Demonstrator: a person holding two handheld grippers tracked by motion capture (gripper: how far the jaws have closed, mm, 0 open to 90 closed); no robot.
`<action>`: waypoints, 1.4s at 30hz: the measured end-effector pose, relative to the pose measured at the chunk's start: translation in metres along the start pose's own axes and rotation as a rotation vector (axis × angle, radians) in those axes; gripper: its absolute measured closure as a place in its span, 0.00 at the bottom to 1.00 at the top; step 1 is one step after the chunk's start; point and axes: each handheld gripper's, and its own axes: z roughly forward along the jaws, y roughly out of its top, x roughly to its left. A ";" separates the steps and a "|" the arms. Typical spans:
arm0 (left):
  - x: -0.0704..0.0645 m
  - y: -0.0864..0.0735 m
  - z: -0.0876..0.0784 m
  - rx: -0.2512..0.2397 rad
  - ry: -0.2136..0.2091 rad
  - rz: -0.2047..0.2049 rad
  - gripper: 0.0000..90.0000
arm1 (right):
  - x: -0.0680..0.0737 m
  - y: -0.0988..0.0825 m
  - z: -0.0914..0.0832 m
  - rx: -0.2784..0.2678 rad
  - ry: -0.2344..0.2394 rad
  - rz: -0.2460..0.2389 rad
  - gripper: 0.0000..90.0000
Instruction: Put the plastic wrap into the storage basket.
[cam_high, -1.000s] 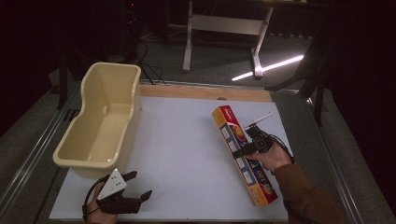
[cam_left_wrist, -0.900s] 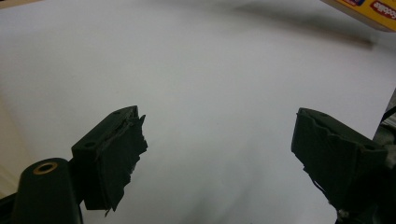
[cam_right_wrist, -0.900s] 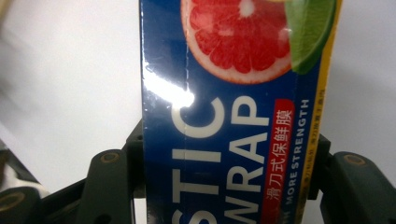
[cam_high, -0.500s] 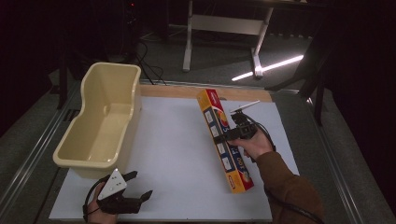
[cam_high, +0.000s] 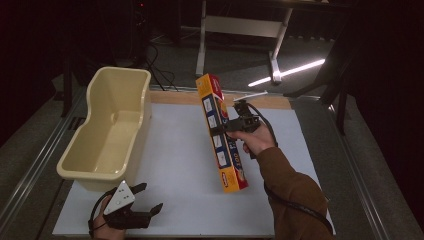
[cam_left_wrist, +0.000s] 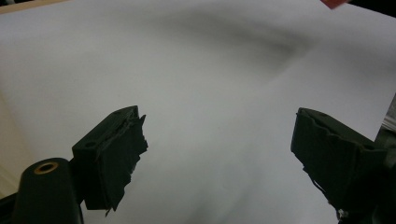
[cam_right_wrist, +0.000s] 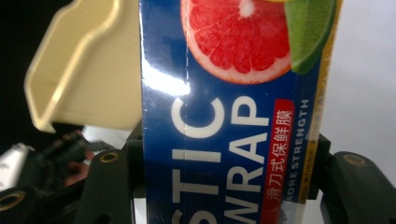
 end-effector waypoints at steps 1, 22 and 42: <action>0.000 0.000 0.000 0.002 0.001 0.005 0.19 | 0.002 0.003 0.001 -0.007 0.011 0.009 0.46; -0.007 0.000 0.002 -0.033 -0.045 0.043 0.18 | 0.038 0.048 0.026 -0.073 0.156 0.090 0.45; -0.010 -0.002 0.001 -0.045 -0.061 0.064 0.18 | 0.084 0.078 0.075 -0.168 0.346 0.286 0.45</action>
